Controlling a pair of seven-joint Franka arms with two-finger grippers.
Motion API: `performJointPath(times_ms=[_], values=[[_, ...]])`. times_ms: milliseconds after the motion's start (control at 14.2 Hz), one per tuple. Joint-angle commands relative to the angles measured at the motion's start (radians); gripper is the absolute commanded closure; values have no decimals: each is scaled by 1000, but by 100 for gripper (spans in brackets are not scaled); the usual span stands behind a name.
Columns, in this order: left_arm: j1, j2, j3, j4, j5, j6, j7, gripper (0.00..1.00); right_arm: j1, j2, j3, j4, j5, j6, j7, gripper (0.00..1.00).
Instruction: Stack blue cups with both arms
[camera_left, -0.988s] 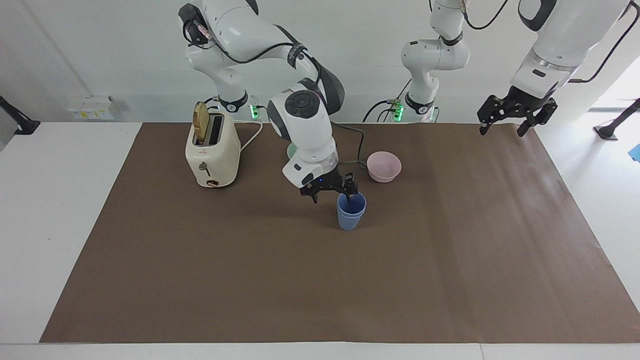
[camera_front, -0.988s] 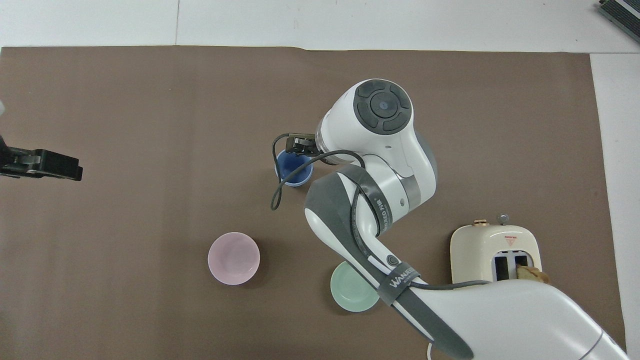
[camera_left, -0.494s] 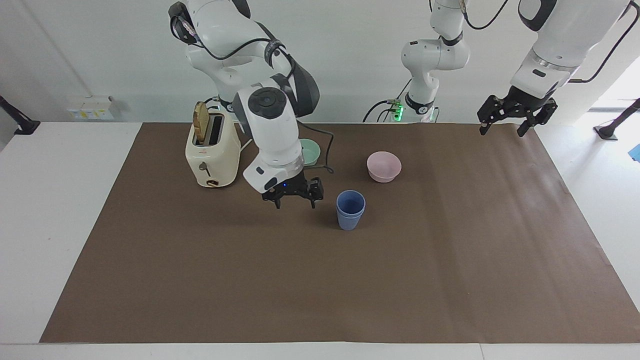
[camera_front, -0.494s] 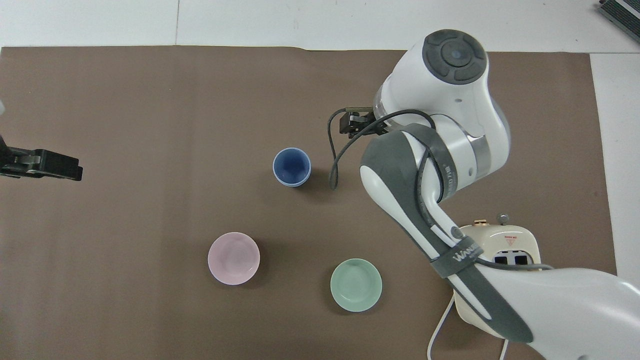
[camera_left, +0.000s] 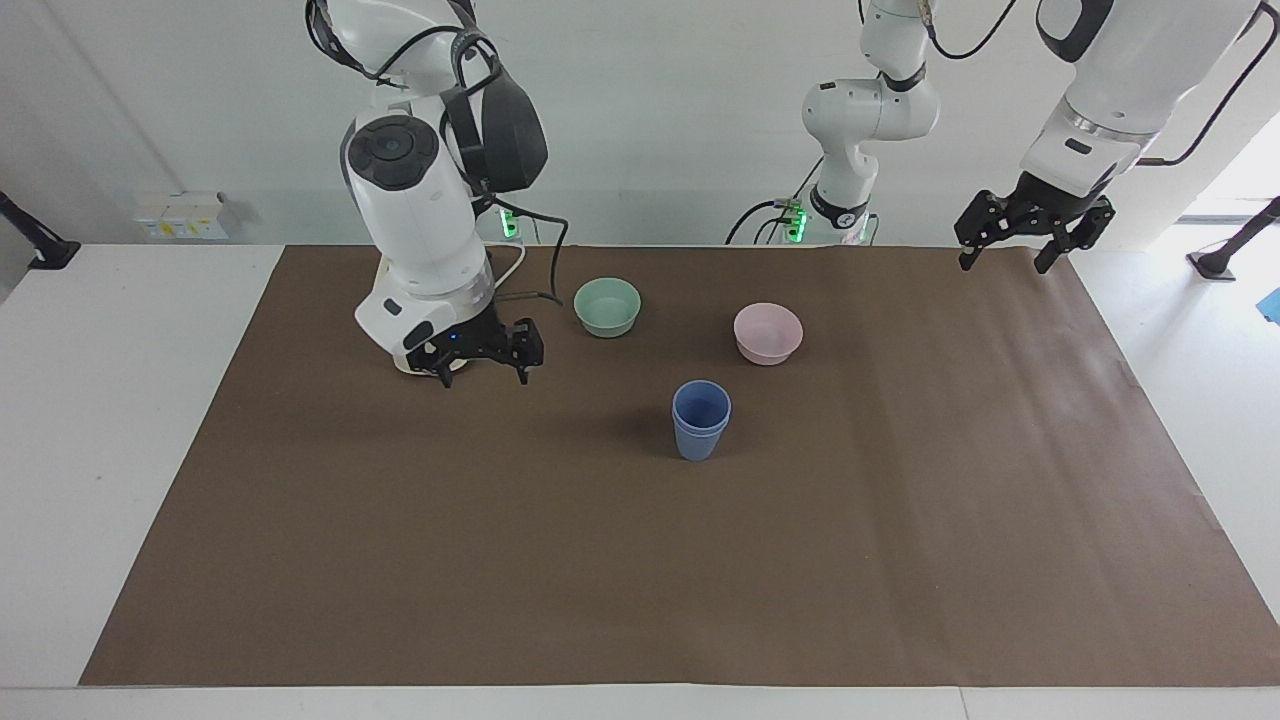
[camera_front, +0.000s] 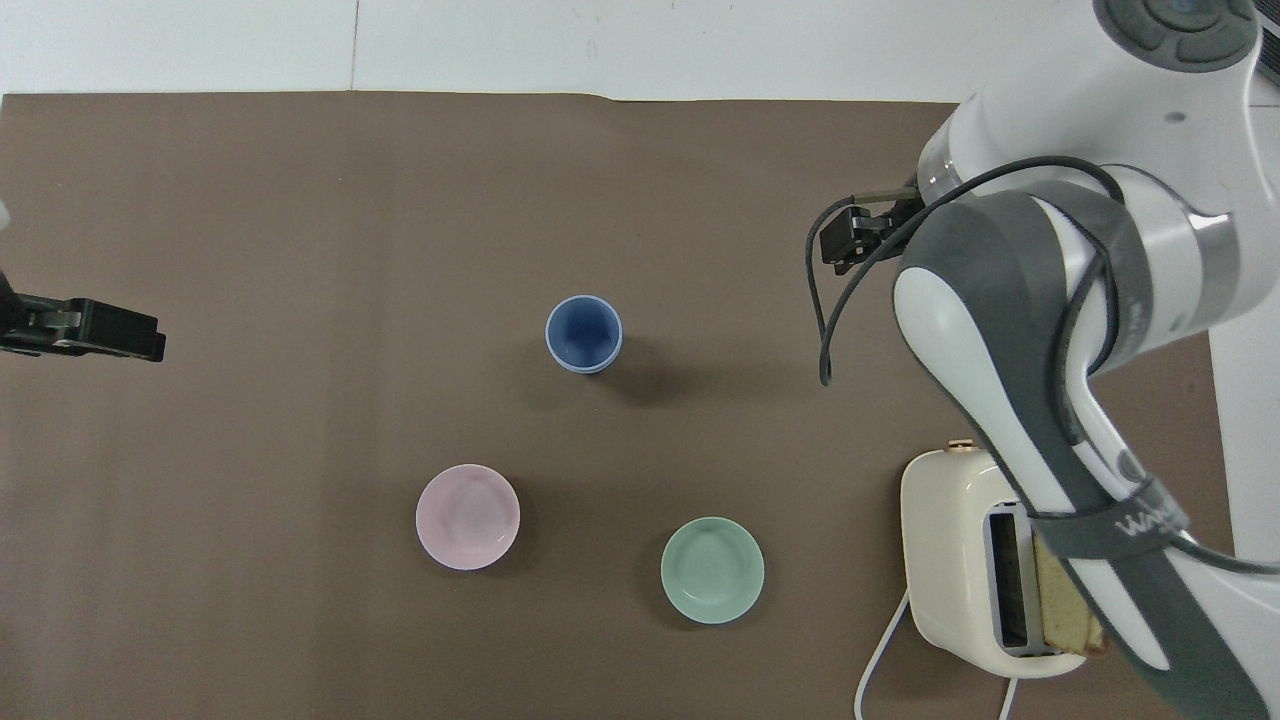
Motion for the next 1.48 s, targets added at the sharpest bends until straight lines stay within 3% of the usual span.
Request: performJointPath(times_ms=[0, 494, 776, 1412], values=[[11, -6, -3, 9, -10, -21, 8, 0, -62, -50, 12, -6, -20, -63, -76, 0], [11, -6, -3, 9, -10, -21, 8, 0, -171, -170, 9, -6, 14, -203, -159, 0], [11, -8, -3, 9, -10, -19, 8, 0, -185, -257, 6, -57, 54, -211, -130, 0], [11, -6, -3, 9, -10, -21, 8, 0, -179, -280, -1, -74, 58, -197, -122, 0]])
